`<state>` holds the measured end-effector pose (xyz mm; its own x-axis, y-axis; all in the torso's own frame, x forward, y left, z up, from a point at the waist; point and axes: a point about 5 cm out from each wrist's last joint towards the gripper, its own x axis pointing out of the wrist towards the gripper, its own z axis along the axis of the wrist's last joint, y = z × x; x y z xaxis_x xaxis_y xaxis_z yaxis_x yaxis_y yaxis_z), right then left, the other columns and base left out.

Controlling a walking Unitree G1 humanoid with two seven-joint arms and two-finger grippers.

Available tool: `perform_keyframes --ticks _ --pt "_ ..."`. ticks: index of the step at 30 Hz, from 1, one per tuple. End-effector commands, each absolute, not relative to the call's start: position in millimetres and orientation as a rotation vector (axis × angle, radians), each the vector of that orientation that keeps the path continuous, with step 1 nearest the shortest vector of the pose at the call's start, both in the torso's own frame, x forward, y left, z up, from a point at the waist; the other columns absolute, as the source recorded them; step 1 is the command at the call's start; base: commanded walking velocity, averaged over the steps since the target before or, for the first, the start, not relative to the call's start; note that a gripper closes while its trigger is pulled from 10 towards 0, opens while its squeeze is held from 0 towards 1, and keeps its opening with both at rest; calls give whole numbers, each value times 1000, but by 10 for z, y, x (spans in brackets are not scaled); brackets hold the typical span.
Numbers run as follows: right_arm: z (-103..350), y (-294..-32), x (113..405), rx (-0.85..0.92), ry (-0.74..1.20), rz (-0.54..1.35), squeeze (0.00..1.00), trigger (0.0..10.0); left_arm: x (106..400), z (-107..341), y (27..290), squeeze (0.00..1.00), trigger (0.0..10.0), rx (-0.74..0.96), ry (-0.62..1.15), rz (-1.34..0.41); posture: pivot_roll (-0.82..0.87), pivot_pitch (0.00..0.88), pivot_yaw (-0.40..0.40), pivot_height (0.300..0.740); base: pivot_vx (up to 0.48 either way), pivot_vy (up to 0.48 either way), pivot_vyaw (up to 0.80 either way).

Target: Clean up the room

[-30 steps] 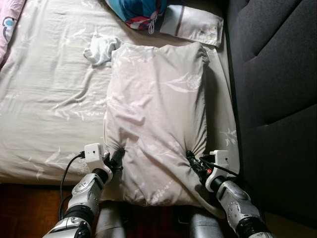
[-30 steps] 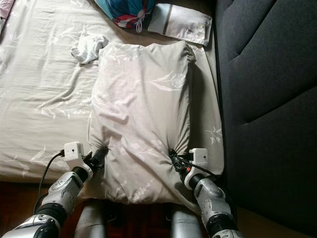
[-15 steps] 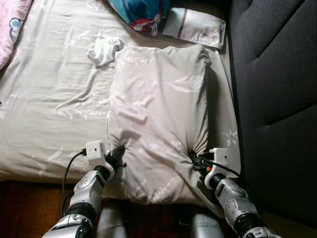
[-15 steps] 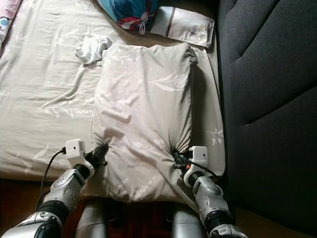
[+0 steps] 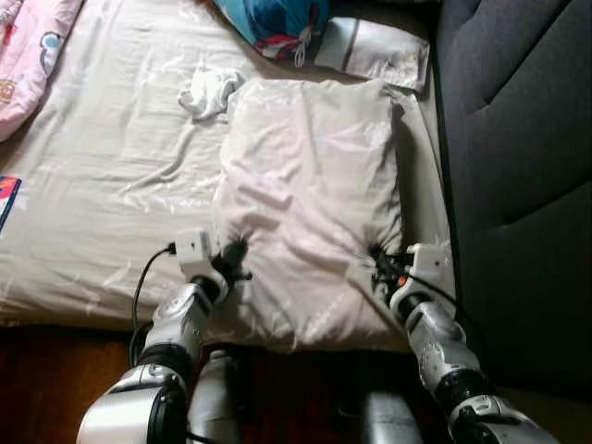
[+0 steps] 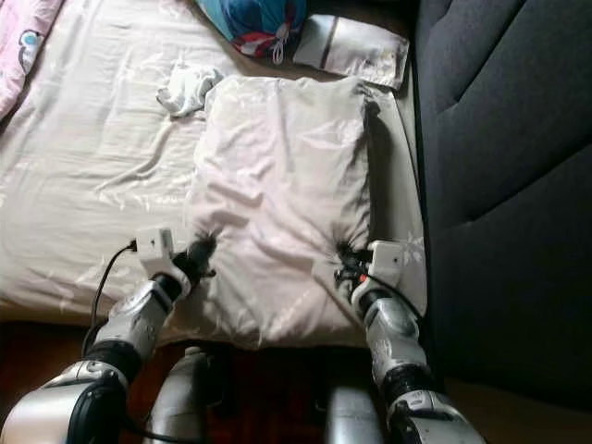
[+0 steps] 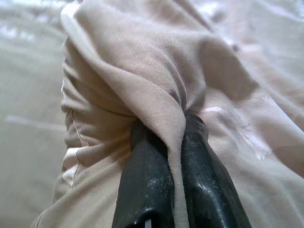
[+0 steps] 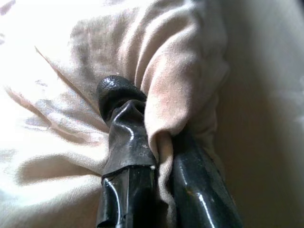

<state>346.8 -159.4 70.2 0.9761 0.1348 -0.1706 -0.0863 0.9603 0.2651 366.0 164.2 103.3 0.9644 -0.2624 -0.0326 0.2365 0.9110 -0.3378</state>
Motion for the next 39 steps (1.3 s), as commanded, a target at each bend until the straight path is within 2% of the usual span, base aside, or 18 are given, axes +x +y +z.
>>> perform_keyframes --ticks 1,4,10,14,17,19,26,29,31,32,34,35,36,37,39 --pt "1131 -1807 3620 226 -21 26 0 0 3793 1372 1595 0 0 -314 -58 -284 -118 391 -30 662 0 0 0" --pt "1496 -1948 3702 184 -180 -45 0 0 3909 1715 1504 0 0 -301 -164 -323 -121 385 -25 662 0 0 0" --pt "2011 -2204 3694 136 -410 -184 0 0 3984 2116 1381 0 0 -309 -297 -388 -124 382 -20 662 0 0 0" --pt "2409 -2403 3506 42 -621 -325 0 0 3979 2293 1271 0 0 -307 -361 -464 -130 383 -16 662 0 0 0" --pt "2510 -2459 3399 4 -678 -382 0 0 3969 2331 1239 0 0 -310 -378 -492 -131 385 -13 662 0 0 0" --pt "2598 -2503 3203 -62 -737 -452 0 0 3950 2356 1198 0 0 -320 -390 -536 -131 387 -9 662 0 0 0" --pt "2567 -2541 2874 -120 -738 -560 0 0 3908 2277 1157 0 0 -336 -365 -608 -134 391 -1 662 0 0 0" --pt "2535 -2595 2677 -176 -707 -660 0 0 3893 2191 1152 0 0 -340 -324 -637 -145 389 4 662 0 0 0" --pt "2348 -2623 2646 -184 -613 -682 0 0 3884 2132 1140 0 0 -331 -299 -649 -147 387 6 662 0 0 0" --pt "2049 -2661 2661 -135 -464 -682 0 0 3880 2074 1124 0 0 -316 -274 -648 -143 389 9 662 0 0 0" --pt "1852 -2662 2667 -92 -360 -671 0 0 3876 2045 1115 0 0 -311 -258 -650 -143 388 8 662 0 0 0" --pt "1714 -2672 2665 -60 -287 -677 0 0 3873 2027 1106 0 196 -307 -247 -655 -143 386 9 662 0 0 0" --pt "1594 -2677 2666 -27 -224 -678 0 0 3870 2011 1100 0 2078 -302 -238 -657 -143 386 9 662 0 0 0" --pt "1295 -2678 2659 88 -99 -693 0 10000 3867 1949 1103 0 10000 -298 -208 -650 -140 386 12 662 0 0 0" --pt "1102 -2676 2646 131 -17 -707 0 10000 3863 1901 1114 0 10000 -301 -185 -643 -136 385 15 662 0 0 0"
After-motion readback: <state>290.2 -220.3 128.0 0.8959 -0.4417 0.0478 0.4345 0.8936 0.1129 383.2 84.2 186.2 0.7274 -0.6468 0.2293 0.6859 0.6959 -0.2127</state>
